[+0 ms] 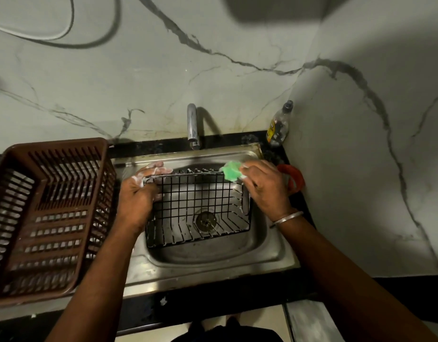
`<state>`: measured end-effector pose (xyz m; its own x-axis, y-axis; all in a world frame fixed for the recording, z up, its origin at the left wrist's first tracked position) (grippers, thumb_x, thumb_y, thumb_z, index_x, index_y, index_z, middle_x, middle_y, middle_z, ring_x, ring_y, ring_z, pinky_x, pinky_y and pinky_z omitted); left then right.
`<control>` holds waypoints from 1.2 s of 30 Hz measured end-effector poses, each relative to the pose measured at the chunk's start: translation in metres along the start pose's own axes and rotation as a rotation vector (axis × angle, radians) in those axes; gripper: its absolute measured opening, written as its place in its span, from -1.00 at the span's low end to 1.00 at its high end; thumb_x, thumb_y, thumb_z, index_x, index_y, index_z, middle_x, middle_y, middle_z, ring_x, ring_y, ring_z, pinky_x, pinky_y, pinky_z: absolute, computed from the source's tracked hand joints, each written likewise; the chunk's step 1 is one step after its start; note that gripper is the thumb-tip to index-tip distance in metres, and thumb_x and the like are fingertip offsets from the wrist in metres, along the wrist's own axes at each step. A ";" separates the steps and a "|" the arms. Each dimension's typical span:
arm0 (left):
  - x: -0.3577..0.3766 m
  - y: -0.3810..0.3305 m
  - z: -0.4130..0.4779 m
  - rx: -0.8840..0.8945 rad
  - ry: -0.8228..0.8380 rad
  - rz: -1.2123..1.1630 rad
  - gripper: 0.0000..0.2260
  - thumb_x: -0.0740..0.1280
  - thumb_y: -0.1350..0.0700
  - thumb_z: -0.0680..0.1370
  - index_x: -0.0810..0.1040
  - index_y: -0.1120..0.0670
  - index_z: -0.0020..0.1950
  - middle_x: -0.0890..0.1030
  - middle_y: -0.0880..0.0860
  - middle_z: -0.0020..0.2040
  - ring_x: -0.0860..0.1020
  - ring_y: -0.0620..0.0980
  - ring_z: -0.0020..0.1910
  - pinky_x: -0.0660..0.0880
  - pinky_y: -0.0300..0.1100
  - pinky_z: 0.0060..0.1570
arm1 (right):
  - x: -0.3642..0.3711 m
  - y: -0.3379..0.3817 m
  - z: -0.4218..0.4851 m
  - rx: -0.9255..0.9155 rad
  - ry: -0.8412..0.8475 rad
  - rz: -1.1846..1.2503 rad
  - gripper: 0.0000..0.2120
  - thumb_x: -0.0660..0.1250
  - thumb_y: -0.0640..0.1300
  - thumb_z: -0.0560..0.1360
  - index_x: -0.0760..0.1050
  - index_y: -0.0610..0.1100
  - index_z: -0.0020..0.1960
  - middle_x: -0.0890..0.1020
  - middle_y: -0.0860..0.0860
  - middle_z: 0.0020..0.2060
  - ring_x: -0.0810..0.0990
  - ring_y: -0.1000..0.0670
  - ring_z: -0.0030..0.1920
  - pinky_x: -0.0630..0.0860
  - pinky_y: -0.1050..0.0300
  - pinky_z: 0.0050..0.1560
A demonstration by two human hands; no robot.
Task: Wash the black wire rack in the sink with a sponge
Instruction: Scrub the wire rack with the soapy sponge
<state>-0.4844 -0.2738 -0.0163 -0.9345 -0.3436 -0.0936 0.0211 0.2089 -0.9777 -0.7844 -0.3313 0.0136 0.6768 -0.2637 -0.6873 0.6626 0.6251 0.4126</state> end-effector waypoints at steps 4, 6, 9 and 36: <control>0.001 0.001 -0.001 -0.013 -0.006 0.019 -0.62 0.25 0.35 0.67 0.72 -0.04 0.23 0.76 -0.01 0.15 0.72 -0.02 0.14 0.69 -0.14 -0.01 | 0.005 0.013 -0.002 -0.053 -0.007 -0.057 -0.92 0.39 -0.24 0.58 0.64 -0.23 0.04 0.66 -0.12 0.06 0.59 -0.08 0.10 0.53 0.06 0.18; 0.001 0.001 -0.001 -0.011 -0.013 0.009 -0.64 0.24 0.36 0.67 0.72 0.00 0.22 0.77 0.02 0.10 0.73 0.00 0.10 0.67 -0.24 -0.11 | 0.000 0.010 -0.002 -0.063 -0.023 -0.085 -0.91 0.37 -0.23 0.58 0.63 -0.24 -0.01 0.63 -0.13 0.04 0.54 -0.08 0.09 0.50 0.07 0.15; -0.002 0.002 0.001 -0.016 -0.027 -0.002 -0.63 0.23 0.38 0.67 0.70 0.05 0.27 0.77 0.04 0.08 0.74 0.01 0.08 0.68 -0.23 -0.13 | -0.001 0.001 -0.005 -0.035 -0.005 -0.162 -0.91 0.38 -0.18 0.54 0.61 -0.21 -0.06 0.60 -0.11 0.00 0.47 -0.07 0.08 0.45 0.04 0.09; 0.050 0.000 -0.018 0.013 0.070 0.003 -0.88 0.41 -0.07 0.66 0.70 -0.15 0.16 0.75 -0.07 0.08 0.70 -0.01 0.12 0.71 0.19 0.08 | 0.055 0.033 -0.011 0.746 -0.215 0.616 -0.90 0.42 -0.15 0.62 0.66 -0.05 0.12 0.73 0.07 -0.06 0.72 0.10 -0.03 0.70 0.06 -0.05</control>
<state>-0.5379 -0.2744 -0.0176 -0.9571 -0.2777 -0.0830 0.0275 0.1980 -0.9798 -0.7291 -0.3171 -0.0169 0.9659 -0.2223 -0.1331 0.1572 0.0943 0.9831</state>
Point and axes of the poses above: each hand's wrist, its own z-axis towards the middle knuckle, its own x-axis out of the palm, y = z × x, the point moved 9 cm from there along z, towards the middle knuckle
